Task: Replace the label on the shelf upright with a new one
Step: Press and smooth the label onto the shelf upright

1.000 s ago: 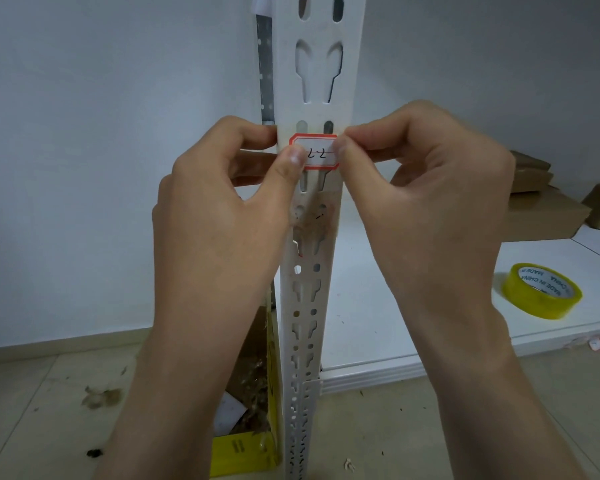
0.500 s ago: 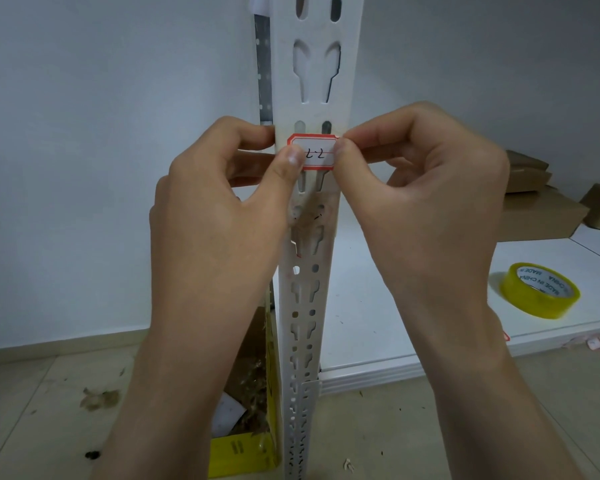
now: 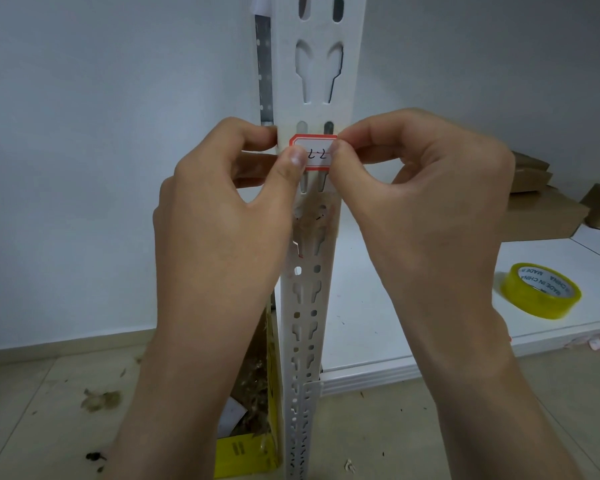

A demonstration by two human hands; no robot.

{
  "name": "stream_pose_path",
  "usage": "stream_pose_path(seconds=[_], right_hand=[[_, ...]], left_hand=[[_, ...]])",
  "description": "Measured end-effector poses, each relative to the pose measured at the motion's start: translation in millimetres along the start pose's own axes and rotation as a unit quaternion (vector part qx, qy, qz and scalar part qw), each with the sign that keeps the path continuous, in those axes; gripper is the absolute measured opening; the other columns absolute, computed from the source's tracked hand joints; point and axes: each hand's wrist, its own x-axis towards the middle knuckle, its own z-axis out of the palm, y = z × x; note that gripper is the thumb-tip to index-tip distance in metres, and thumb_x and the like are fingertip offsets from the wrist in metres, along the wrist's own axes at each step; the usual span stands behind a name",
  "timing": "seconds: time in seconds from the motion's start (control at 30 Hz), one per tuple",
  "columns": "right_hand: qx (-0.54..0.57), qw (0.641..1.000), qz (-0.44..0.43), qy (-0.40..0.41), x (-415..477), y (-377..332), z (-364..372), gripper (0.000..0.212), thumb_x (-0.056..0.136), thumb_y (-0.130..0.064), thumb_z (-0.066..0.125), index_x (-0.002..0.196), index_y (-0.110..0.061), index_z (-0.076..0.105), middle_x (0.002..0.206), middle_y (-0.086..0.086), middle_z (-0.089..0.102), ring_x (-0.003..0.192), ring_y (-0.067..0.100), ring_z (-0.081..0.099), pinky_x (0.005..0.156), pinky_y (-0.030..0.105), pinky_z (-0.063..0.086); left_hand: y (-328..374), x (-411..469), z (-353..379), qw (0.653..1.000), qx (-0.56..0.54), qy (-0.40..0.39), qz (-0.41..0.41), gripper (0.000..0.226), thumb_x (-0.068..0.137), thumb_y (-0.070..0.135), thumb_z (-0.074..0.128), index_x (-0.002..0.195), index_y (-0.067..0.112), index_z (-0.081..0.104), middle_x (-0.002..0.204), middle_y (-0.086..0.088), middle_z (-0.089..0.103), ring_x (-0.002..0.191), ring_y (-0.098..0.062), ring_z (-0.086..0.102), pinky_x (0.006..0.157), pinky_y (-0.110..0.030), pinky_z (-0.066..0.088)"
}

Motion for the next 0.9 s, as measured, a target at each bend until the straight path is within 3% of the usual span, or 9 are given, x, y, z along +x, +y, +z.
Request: stream_pose_path(seconds=[0.3, 0.6, 0.67, 0.8, 0.9], right_hand=[[0.032, 0.999, 0.012, -0.006, -0.1, 0.0, -3.2, 0.004, 0.089, -0.030, 0.075, 0.088, -0.026, 0.076, 0.076, -0.022, 0.070, 0.055, -0.008, 0.058, 0.062, 0.004, 0.041], [0.008, 1.000, -0.004, 0.004, -1.7, -0.6, 0.0, 0.008, 0.089, -0.035, 0.074, 0.091, -0.029, 0.079, 0.079, -0.022, 0.070, 0.051, -0.011, 0.051, 0.062, 0.000, 0.040], [0.017, 1.000, 0.014, -0.008, 0.3, -0.5, -2.7, 0.004, 0.088, -0.035, 0.075, 0.087, -0.032, 0.078, 0.075, -0.023, 0.071, 0.052, -0.010, 0.055, 0.061, 0.002, 0.040], [0.065, 0.996, 0.053, -0.019, 1.8, -0.5, -5.8, 0.007, 0.086, -0.028, 0.077, 0.082, -0.033, 0.075, 0.074, -0.022, 0.073, 0.056, -0.005, 0.065, 0.059, 0.019, 0.055], [0.042, 0.998, 0.035, -0.012, -0.3, -1.7, -4.5, 0.001, 0.088, -0.029, 0.076, 0.087, -0.030, 0.077, 0.077, -0.024, 0.072, 0.058, -0.007, 0.063, 0.062, 0.014, 0.050]], left_hand=[[0.6, 1.2, 0.0, 1.000, 0.003, 0.000, -0.001, 0.026, 0.093, 0.047, 0.063, 0.114, 0.032, 0.067, 0.104, 0.019, 0.073, 0.098, 0.000, 0.069, 0.093, -0.038, 0.057], [1.1, -0.4, 0.5, 1.000, -0.007, 0.002, -0.004, 0.024, 0.093, 0.045, 0.063, 0.113, 0.032, 0.068, 0.102, 0.018, 0.074, 0.097, 0.000, 0.070, 0.093, -0.038, 0.057], [1.2, -0.3, 0.6, 1.000, -0.012, 0.003, -0.005, 0.024, 0.093, 0.045, 0.063, 0.111, 0.032, 0.069, 0.101, 0.017, 0.074, 0.096, -0.001, 0.071, 0.092, -0.039, 0.057], [0.6, 0.7, -0.3, 1.000, -0.008, 0.000, -0.006, 0.024, 0.092, 0.047, 0.062, 0.111, 0.033, 0.068, 0.101, 0.020, 0.074, 0.095, 0.001, 0.070, 0.091, -0.037, 0.057], [0.9, 0.7, -0.2, 1.000, -0.008, 0.001, -0.005, 0.024, 0.092, 0.047, 0.063, 0.111, 0.034, 0.068, 0.100, 0.020, 0.073, 0.095, 0.002, 0.070, 0.091, -0.037, 0.057]])
